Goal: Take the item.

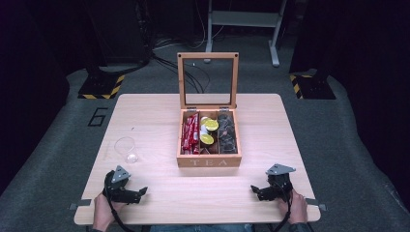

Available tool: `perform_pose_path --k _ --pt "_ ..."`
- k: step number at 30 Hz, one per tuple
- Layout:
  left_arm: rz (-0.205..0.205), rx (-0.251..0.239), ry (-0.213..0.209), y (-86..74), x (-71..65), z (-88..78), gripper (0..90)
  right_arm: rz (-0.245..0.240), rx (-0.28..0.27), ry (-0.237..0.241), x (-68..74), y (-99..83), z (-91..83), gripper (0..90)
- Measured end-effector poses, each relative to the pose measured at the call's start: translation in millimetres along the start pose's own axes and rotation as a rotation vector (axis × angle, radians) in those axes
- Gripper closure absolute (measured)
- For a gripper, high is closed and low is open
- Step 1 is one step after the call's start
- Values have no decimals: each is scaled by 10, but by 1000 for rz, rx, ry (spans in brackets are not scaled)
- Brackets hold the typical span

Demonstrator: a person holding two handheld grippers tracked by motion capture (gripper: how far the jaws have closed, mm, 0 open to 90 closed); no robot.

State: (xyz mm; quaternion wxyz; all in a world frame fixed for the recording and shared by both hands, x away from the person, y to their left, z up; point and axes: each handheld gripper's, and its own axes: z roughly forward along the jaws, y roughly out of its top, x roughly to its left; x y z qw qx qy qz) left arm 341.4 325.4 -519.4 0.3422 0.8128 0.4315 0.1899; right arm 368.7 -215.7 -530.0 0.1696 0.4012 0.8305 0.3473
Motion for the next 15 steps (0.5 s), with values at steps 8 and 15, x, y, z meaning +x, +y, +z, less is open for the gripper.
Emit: perform_pose_path --k 8,15 --pt "45 -10 -15 145 -73 -96 0 0 0 0 0 0 0 0" --pt "68 -5 -41 243 -161 -83 0 0 0 0 0 0 0 0"
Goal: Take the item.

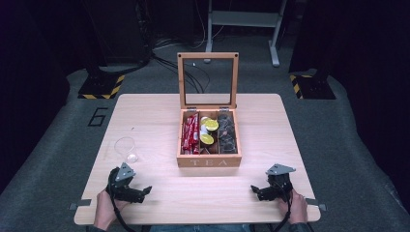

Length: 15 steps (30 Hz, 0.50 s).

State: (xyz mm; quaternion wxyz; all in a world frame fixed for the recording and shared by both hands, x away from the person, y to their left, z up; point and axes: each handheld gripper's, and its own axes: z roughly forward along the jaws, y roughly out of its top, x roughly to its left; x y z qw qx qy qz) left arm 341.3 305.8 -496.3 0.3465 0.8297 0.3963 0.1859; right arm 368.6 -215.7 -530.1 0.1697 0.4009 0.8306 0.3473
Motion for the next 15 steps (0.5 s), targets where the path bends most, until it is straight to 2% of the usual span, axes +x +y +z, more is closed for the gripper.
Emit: perform_pose_path --k 10,15 --pt "45 12 -35 184 -83 36 1 0 0 0 0 0 0 0" --pt "74 -5 -49 324 -144 36 2 0 0 0 0 0 0 0"
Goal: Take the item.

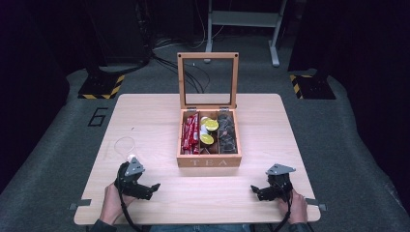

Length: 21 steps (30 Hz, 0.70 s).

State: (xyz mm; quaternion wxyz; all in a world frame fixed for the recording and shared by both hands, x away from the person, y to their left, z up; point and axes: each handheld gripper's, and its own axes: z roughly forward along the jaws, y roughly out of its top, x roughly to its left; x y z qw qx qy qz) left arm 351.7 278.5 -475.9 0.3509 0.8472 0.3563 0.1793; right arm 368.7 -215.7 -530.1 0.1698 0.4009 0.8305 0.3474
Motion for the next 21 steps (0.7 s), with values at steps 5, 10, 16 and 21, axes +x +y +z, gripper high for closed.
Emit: perform_pose_path --k 5,10,16,21 --pt "21 8 -14 113 -33 -1 6 1 0 0 0 0 0 0" --pt "38 0 -34 229 -59 8 6 0 0 0 0 0 0 0" --pt "66 6 -50 379 -92 29 6 0 0 0 0 0 0 0" --pt "82 3 -59 504 -111 61 6 0 0 0 0 0 0 0"
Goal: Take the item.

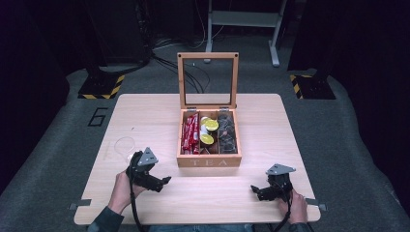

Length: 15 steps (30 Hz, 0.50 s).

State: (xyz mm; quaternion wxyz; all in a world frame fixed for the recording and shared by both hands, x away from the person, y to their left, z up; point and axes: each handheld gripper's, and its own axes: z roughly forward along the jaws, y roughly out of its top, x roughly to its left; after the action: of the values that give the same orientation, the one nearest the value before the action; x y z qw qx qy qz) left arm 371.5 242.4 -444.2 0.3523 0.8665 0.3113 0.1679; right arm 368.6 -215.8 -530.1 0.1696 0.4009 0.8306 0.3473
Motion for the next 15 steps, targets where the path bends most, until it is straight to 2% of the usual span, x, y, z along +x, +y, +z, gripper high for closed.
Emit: perform_pose_path --k 4,11,15 --pt "21 2 -19 113 10 11 6 0 0 0 0 0 0 0" --pt "46 1 -26 289 10 71 9 1 0 0 0 0 0 0" --pt "64 1 -49 416 9 109 9 0 0 0 0 0 0 0"
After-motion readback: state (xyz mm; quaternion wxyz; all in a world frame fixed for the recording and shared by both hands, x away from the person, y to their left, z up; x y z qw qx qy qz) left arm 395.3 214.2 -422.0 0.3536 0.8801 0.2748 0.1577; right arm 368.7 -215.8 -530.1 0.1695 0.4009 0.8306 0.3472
